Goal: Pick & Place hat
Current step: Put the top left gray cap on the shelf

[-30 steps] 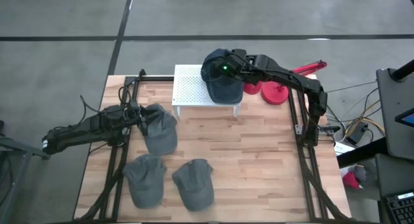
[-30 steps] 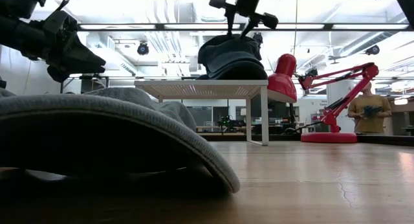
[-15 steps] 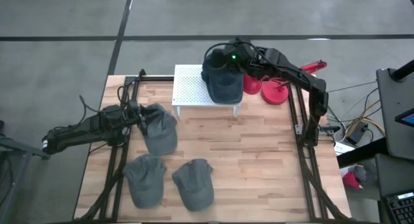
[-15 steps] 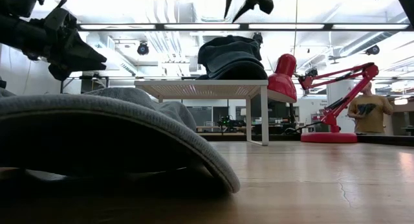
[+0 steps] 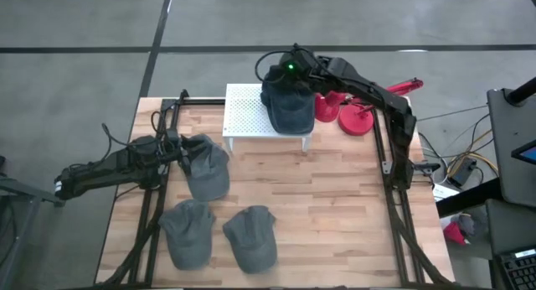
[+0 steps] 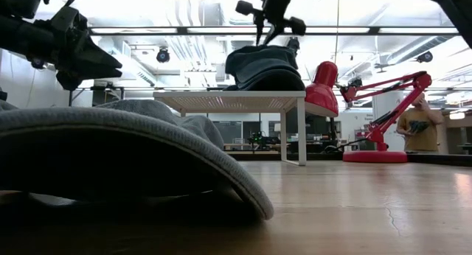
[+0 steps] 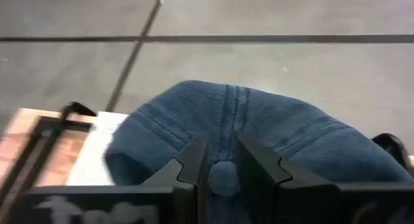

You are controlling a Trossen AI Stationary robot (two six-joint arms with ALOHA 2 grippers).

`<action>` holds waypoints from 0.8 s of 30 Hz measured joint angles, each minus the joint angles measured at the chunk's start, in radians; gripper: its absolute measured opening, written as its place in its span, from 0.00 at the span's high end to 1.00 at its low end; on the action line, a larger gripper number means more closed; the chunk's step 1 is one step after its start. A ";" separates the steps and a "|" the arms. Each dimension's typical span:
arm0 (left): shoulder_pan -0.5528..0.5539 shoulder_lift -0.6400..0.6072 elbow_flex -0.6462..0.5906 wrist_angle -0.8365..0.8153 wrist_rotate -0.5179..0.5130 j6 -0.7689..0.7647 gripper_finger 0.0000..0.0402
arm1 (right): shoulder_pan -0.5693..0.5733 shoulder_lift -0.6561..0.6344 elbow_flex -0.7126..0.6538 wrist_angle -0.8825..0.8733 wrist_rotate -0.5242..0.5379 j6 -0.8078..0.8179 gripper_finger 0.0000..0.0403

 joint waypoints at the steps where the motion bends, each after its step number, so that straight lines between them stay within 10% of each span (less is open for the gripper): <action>1: 0.000 0.000 0.000 0.000 0.000 0.000 0.65 | -0.005 0.007 0.000 -0.006 0.000 -0.005 0.83; 24: 0.000 0.000 0.000 0.013 0.010 -0.072 0.65 | 0.209 -0.226 0.045 -0.200 -0.093 -0.153 0.87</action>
